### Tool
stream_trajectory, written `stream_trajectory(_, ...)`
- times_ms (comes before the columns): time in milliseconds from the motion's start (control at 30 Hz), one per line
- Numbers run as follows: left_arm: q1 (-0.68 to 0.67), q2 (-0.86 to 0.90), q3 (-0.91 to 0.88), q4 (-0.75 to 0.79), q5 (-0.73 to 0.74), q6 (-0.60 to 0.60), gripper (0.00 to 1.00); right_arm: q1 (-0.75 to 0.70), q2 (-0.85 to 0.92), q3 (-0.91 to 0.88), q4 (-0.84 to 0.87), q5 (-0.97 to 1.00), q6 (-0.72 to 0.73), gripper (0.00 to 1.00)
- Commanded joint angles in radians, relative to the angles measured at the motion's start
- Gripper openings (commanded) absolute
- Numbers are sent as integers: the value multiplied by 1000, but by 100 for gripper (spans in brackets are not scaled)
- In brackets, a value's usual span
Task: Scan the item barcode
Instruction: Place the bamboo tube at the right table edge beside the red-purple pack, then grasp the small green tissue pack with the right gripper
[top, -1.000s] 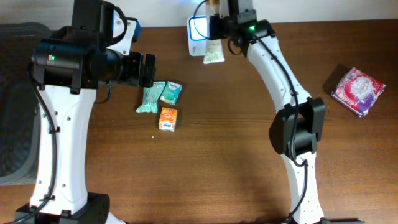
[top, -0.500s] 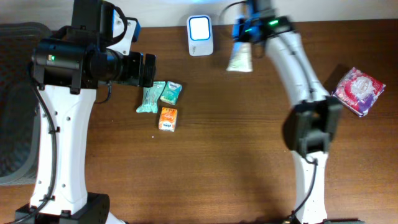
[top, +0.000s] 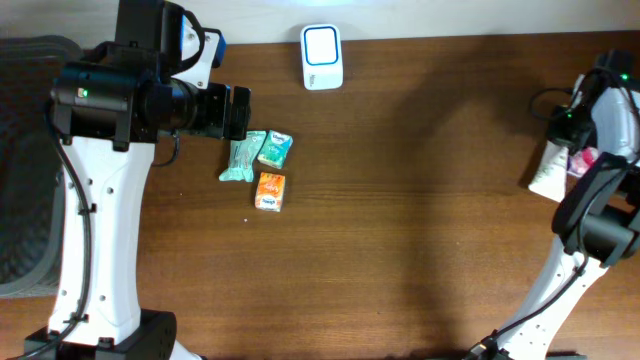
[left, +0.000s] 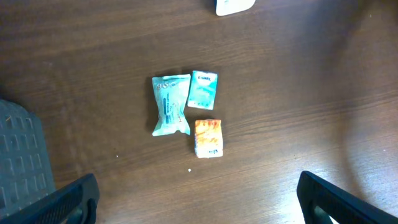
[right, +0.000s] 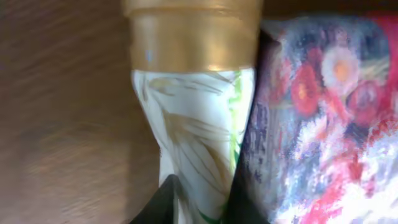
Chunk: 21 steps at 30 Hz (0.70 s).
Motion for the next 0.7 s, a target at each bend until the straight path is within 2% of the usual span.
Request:
stream_trajectory(0, -3, -10, 6, 2, 3, 8, 99, -25, -55, 64, -66, -33, 92, 49)
stream_trajectory(33, -3, -10, 6, 2, 3, 8, 99, -17, -74, 101, -93, -79, 92, 60)
stream_trajectory(100, -3, -10, 6, 2, 3, 8, 99, 21, -108, 194, -155, -165, 92, 68)
stream_trajectory(200, -3, -10, 6, 2, 3, 8, 99, 141, -150, 322, -266, -378, 93, 69)
stream_trajectory(300, -3, -10, 6, 2, 3, 8, 99, 329, -146, 338, -307, -621, 92, 70)
stream_trajectory(467, -3, -10, 6, 2, 3, 8, 99, 644, -68, 338, -280, -614, 90, 70)
stream_trajectory(667, -3, -10, 6, 2, 3, 8, 99, 866, 92, 338, 10, -613, 451, 69)
